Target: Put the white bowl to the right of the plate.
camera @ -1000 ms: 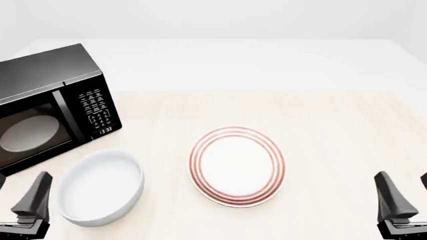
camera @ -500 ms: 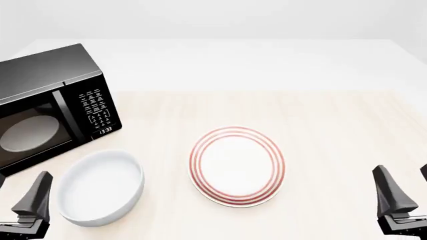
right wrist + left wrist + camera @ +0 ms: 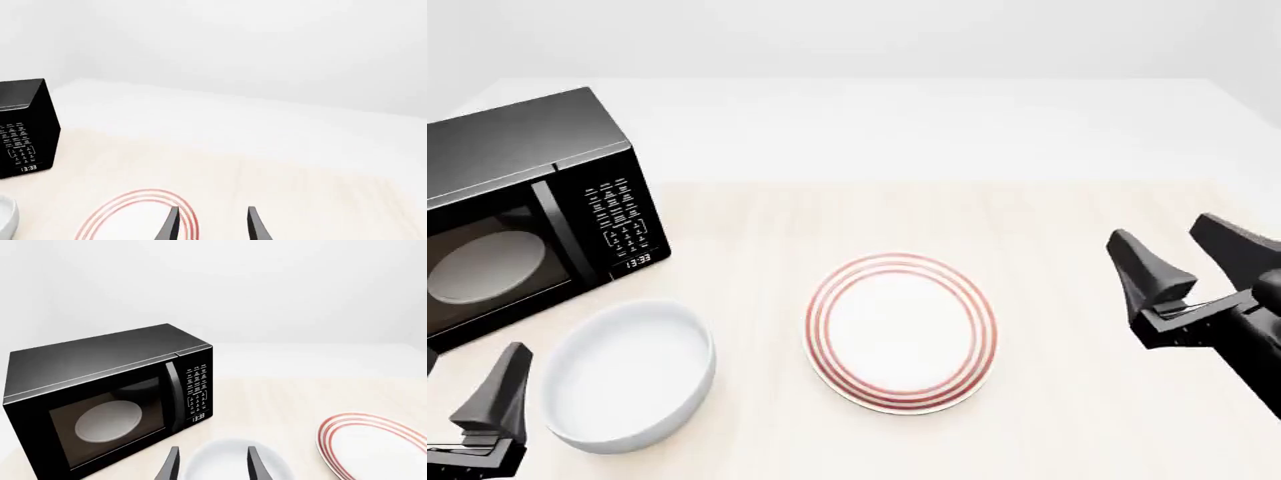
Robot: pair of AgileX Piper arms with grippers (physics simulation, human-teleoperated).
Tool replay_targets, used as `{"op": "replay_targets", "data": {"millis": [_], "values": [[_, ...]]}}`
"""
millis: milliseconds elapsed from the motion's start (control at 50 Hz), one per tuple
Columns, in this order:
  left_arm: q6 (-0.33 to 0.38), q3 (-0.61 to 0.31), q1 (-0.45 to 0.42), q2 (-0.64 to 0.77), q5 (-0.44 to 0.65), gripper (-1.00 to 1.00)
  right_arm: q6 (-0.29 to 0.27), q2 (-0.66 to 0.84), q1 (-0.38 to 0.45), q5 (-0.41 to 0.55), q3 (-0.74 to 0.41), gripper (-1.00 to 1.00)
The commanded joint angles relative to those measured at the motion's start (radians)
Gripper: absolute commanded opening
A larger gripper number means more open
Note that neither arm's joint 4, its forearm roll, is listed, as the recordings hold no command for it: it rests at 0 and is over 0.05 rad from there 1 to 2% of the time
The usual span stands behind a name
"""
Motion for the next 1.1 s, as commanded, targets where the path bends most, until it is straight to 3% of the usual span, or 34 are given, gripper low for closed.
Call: {"op": "replay_targets", "data": {"millis": [20, 120, 140, 740, 860, 880, 1100], "values": [[0.0, 0.0, 0.0, 0.0, 0.0, 1.0, 0.01, 0.299, 0.114, -0.028, -0.17, 1.0], [0.0, 0.0, 0.0, 0.0, 0.0, 1.0, -0.056, 0.397, 0.11, -0.033, -0.221, 1.0], [0.0, 0.0, 0.0, 0.0, 0.0, 1.0, -0.025, 0.408, 0.151, -0.043, -0.233, 1.0], [0.0, 0.0, 0.0, 0.0, 0.0, 1.0, -0.005, 0.765, 0.369, 0.058, -0.531, 1.0], [0.0, 0.0, 0.0, 0.0, 0.0, 1.0, 0.024, 0.849, 0.441, 0.106, -0.629, 1.0], [0.0, 0.0, 0.0, 0.0, 0.0, 1.0, 0.006, 0.859, 0.444, 0.113, -0.643, 1.0], [0.0, 0.0, 0.0, 0.0, 0.0, 1.0, 0.017, 1.002, 0.524, 0.165, -0.787, 1.0]]}}
